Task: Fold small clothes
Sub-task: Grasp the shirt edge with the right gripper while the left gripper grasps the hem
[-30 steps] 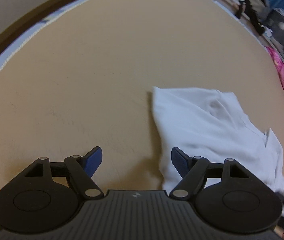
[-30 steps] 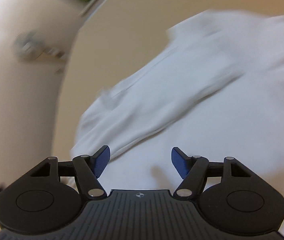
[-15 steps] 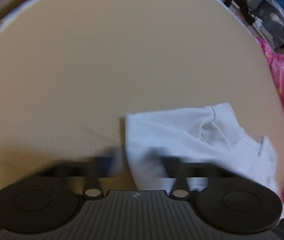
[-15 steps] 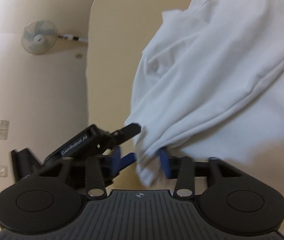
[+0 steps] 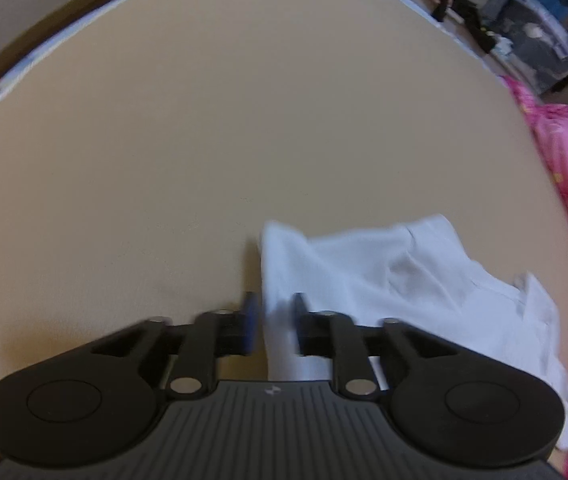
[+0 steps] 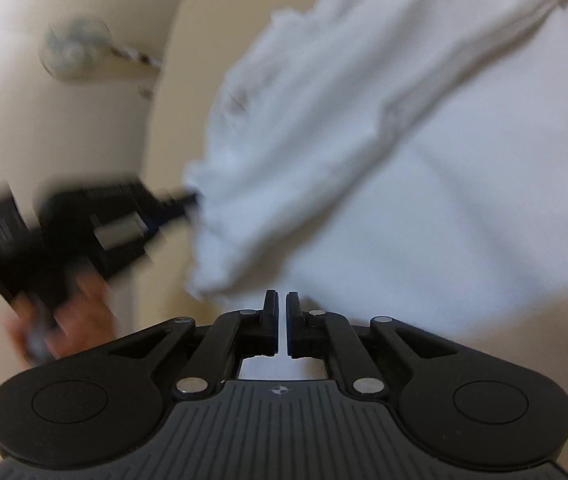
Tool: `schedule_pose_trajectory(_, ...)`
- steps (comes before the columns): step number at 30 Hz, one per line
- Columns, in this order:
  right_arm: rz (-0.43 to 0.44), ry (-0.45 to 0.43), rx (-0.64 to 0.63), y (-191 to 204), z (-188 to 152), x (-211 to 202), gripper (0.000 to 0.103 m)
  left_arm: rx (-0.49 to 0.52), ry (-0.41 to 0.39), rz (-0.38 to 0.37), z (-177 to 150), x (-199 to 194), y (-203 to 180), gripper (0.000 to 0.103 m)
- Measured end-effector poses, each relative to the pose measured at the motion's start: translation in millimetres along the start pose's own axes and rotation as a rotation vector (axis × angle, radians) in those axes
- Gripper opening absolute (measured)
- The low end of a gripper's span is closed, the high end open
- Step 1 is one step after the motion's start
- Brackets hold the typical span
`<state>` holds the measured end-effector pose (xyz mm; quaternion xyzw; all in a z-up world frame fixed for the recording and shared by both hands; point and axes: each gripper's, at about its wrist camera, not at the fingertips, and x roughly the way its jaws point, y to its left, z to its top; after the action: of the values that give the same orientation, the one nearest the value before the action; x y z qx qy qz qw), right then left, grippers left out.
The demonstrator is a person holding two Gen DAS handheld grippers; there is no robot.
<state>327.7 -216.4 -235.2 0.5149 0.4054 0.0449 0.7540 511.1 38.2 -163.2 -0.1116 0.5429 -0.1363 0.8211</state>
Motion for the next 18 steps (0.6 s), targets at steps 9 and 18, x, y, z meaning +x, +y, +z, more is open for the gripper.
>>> schedule_pose_trajectory(9, -0.118, -0.010, -0.001, -10, 12, 22, 0.004, 0.095, -0.006, 0.008, -59, -15, -4, 0.015)
schedule_pose_trajectory(18, -0.106, -0.025, -0.021, -15, 11, 30, 0.004, 0.180, -0.066, 0.150, -98, -46, 34, 0.015)
